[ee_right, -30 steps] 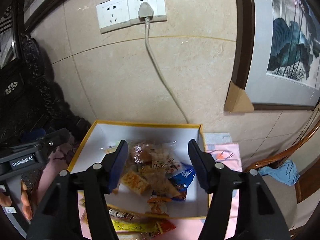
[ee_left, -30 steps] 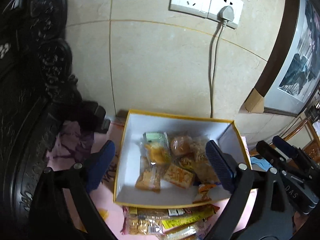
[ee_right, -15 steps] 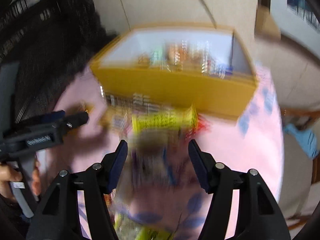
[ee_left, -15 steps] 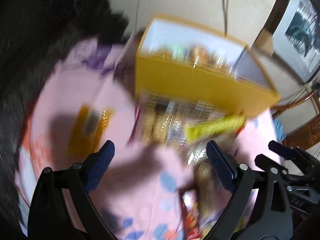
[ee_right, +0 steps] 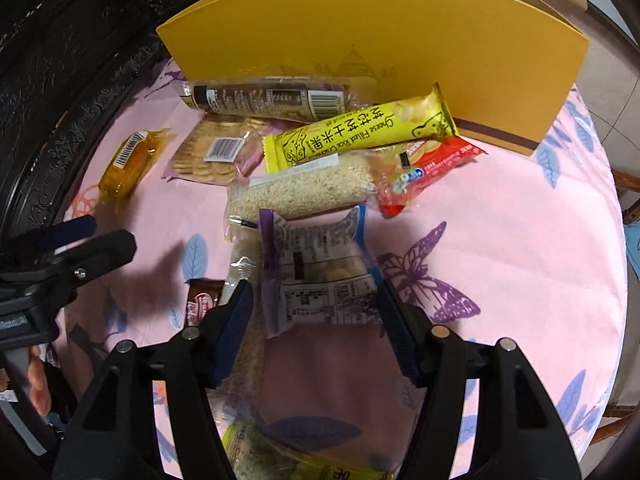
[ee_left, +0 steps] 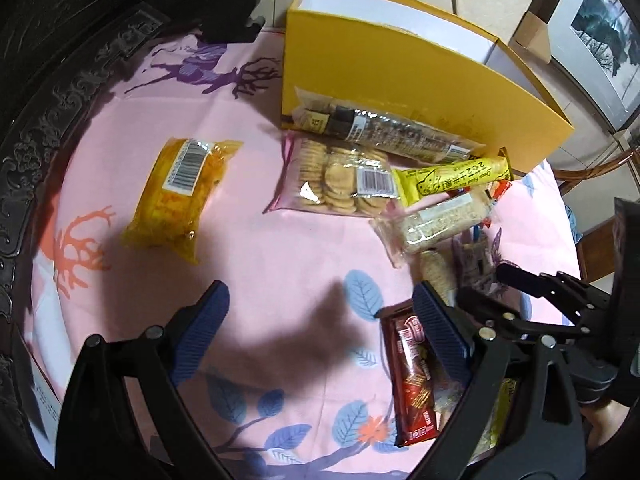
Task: Organize snacks
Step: 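Grasp the clear blue-labelled packet with the right tool while the left tool grasps the round-biscuit bag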
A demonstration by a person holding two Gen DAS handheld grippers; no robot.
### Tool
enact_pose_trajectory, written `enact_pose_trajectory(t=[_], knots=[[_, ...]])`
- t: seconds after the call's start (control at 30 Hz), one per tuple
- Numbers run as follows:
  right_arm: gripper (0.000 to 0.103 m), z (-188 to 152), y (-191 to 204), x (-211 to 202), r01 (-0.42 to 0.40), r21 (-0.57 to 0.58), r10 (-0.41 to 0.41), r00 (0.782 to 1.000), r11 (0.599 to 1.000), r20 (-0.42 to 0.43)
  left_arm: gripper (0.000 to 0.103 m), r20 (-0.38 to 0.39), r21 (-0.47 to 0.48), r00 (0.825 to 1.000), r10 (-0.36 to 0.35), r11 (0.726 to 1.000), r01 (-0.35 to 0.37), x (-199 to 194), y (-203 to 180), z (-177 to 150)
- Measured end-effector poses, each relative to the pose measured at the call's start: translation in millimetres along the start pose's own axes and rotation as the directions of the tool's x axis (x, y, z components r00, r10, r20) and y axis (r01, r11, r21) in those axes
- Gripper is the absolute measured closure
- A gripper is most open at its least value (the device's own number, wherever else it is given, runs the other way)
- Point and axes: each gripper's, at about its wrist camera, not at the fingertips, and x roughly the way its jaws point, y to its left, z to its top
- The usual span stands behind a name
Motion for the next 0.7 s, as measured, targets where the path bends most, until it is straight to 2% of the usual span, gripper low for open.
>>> enact_pose_trajectory(t=[0.13,0.23,0.37,0.43,0.47,0.5,0.53,0.7], knots=[[0.034,5,-9,4,-0.003,0.048,0.002,1.0,0.999,0.004,0.009,0.006,-0.009,1.0,-0.002,1.0,0.002,-2,3,4],[0.039,3,-20,6,-0.003,0.088,0.003,1.0,0.996,-0.003,0.009,0.013,-0.02,1.0,0.002,1.0,-0.001,-5,8,8],[0.036,5,-2,12,0.066,0.002,-0.066,0.998,0.998,-0.018,0.009,0.007,-0.03,1.0,0.003,1.0,-0.002,-1,11,12],[0.036,6,12,18,0.133,-0.071,-0.134,0.991,0.989,-0.016,0.009,0.007,-0.028,1.0,0.009,1.0,-0.008,2,10,16],[0.04,5,18,20,0.164,-0.108,-0.166,0.986,0.981,-0.007,0.009,0.009,-0.028,1.0,0.013,1.0,-0.013,3,10,19],[0.045,4,20,20,0.159,-0.118,-0.159,0.987,0.98,0.004,0.009,0.011,-0.03,1.0,0.022,0.999,-0.021,7,11,23],[0.06,4,20,18,0.15,-0.114,-0.15,0.989,0.982,0.009,0.009,0.011,-0.035,1.0,0.025,0.999,-0.024,9,12,25],[0.063,3,12,3,0.103,-0.061,-0.103,0.995,0.993,0.007,0.009,0.006,-0.062,1.0,-0.005,0.998,0.005,27,8,40]])
